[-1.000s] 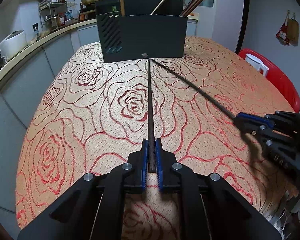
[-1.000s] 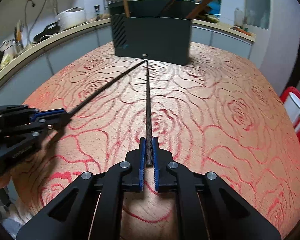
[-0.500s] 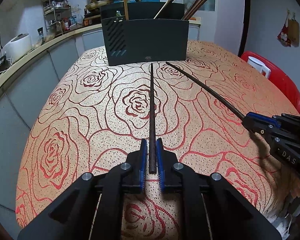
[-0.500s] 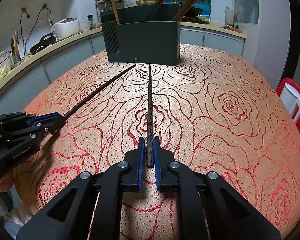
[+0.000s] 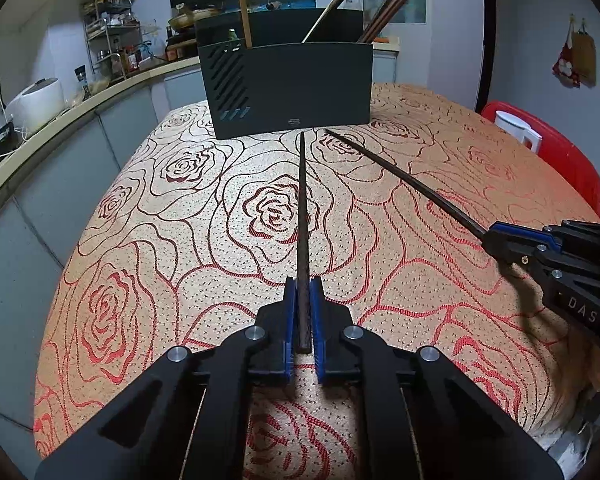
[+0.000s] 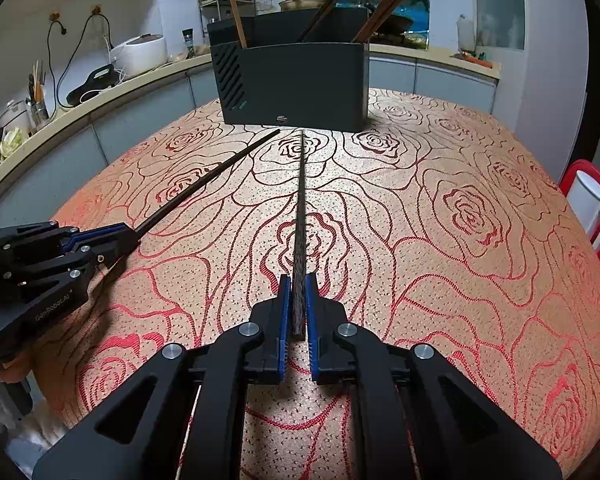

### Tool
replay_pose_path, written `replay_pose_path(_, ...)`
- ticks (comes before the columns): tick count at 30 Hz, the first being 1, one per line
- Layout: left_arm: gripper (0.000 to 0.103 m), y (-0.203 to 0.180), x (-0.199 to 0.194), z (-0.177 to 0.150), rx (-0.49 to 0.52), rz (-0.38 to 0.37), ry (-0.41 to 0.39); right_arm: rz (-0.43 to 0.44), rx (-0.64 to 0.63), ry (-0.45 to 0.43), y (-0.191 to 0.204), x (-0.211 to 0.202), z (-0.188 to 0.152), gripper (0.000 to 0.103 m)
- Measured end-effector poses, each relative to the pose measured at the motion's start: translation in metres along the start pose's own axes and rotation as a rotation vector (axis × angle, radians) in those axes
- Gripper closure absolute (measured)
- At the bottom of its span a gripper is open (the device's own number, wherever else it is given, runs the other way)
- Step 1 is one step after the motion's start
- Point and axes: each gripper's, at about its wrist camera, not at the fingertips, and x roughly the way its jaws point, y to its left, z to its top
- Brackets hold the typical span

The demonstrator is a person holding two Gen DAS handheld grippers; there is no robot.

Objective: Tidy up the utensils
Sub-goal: 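Lift both black chopsticks and carry them over the caddy with both tools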

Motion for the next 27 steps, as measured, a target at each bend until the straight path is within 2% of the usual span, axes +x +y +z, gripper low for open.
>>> replay_pose_path(5,0.096,0.009,-0.017,0.010,-0.011,0.010,-0.034,0.021,0.022,-0.019,-0.005,-0.014,0.006,0.095)
replay_pose_path(12,0.096,0.025,-0.058,0.037,0.007,0.039,-0.131,0.037,0.035,-0.142,-0.015,-0.061,0.032,0.096)
replay_pose_path(18,0.096,0.033,-0.094,0.077,0.044,0.089,-0.234,0.052,0.043,-0.238,-0.026,-0.092,0.064,0.096)
replay_pose_path(27,0.096,0.037,-0.124,0.134,0.065,0.064,-0.311,0.084,0.042,-0.345,-0.038,-0.125,0.112,0.096)
